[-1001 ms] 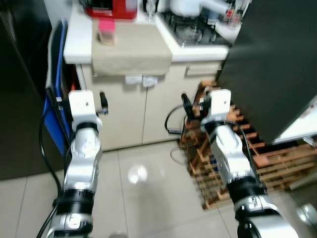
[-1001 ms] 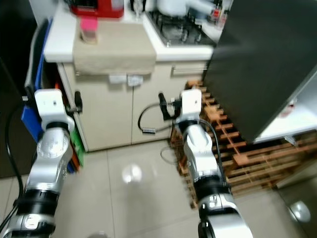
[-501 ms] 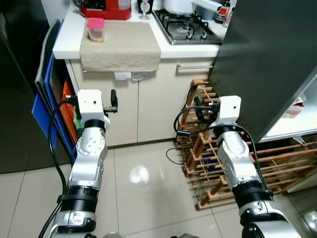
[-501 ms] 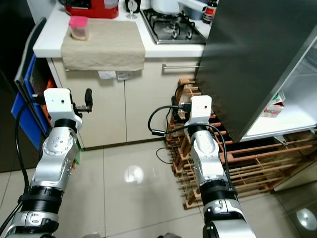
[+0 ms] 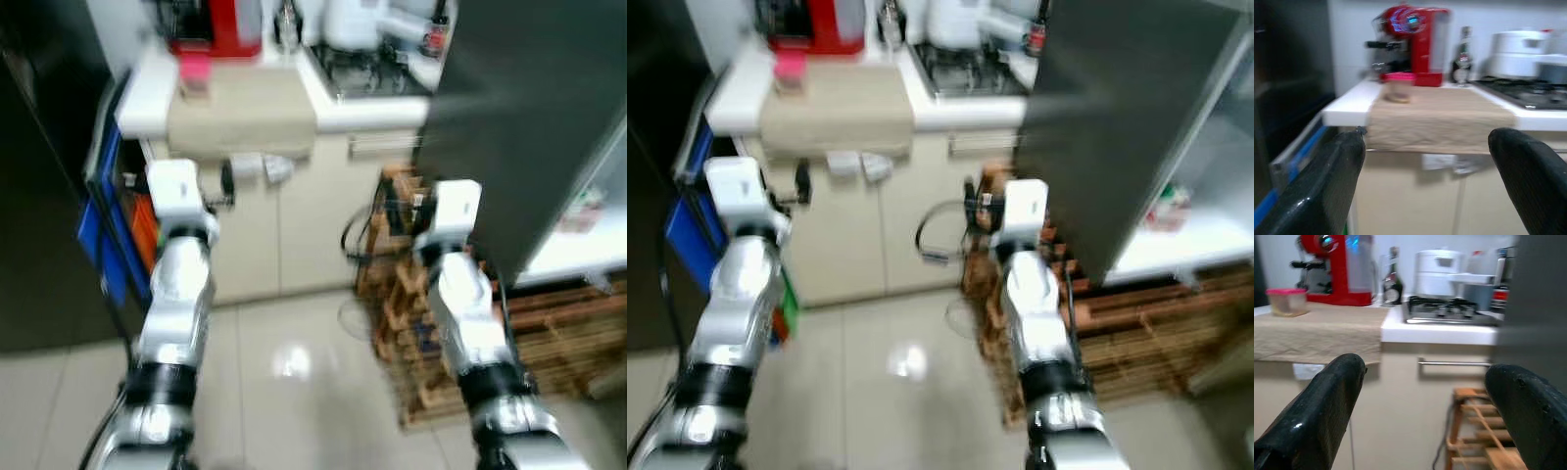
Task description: Restocking fridge
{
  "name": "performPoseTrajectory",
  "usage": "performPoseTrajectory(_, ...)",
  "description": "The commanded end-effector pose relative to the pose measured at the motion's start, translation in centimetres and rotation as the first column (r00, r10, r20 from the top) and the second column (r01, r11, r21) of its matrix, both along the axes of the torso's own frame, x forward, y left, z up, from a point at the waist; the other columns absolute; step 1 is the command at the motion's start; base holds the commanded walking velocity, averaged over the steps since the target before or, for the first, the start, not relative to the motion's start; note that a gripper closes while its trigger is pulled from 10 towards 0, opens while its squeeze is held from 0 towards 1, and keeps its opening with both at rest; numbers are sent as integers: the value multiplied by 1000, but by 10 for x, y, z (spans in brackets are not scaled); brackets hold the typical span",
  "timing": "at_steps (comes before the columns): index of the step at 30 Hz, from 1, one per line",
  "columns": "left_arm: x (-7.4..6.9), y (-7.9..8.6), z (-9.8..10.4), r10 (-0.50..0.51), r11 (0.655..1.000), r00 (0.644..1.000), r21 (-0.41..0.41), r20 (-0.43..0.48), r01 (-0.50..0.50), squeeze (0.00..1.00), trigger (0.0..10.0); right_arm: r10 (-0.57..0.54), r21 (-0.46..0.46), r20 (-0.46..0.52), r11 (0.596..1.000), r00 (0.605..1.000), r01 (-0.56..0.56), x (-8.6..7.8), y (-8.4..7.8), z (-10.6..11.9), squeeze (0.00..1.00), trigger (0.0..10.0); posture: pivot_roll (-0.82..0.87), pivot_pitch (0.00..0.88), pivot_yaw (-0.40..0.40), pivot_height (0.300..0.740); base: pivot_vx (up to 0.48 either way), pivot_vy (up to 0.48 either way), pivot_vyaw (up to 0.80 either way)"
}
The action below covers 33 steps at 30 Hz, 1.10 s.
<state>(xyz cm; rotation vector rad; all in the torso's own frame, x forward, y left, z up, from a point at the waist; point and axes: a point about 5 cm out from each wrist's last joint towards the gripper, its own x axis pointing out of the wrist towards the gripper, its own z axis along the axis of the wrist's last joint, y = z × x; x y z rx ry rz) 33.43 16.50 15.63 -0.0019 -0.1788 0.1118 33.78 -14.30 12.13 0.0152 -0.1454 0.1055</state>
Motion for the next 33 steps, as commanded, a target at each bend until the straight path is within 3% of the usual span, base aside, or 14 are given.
performPoseTrajectory(1, 0, 8, -2, 23, 1000, 1000, -2, -17, -23, 0, 10000, 22, 11, 24, 1000, 999, -22, 3, 7, 9, 0, 10000, 0, 0, -45, 740, 480, 0, 0)
performPoseTrajectory(15, 1, 8, -1, 10, 1000, 1000, -2, -19, -10, 0, 10000, 37, 14, 5, 999, 999, -38, 2, 10, 6, 0, 10000, -3, 0, -42, 740, 480, 0, 0)
performPoseTrajectory(30, 7, 14, 13, 36, 999, 999, -4, 9, -36, 0, 10000, 64, 28, 37, 997, 997, -65, 6, 20, 16, 0, 10000, -3, 0, -43, 740, 449, 0, 0)
performPoseTrajectory(31, 7, 16, 13, 42, 999, 999, -6, 8, -42, 239, 10000, 64, 27, 37, 997, 997, -65, 6, 20, 16, 0, 10000, -3, 0, -43, 740, 420, 0, 0)
performPoseTrajectory(32, 7, 16, 13, 42, 999, 999, -6, 8, -42, 239, 10000, 64, 27, 37, 997, 997, -65, 6, 20, 16, 0, 10000, -3, 0, -43, 740, 420, 0, 0)
performPoseTrajectory(33, 6, 18, 13, 55, 998, 998, -10, 8, -55, 1000, 10000, 66, 25, 37, 997, 997, -67, 6, 20, 16, 0, 10000, -3, 0, -43, 740, 416, 0, 0)
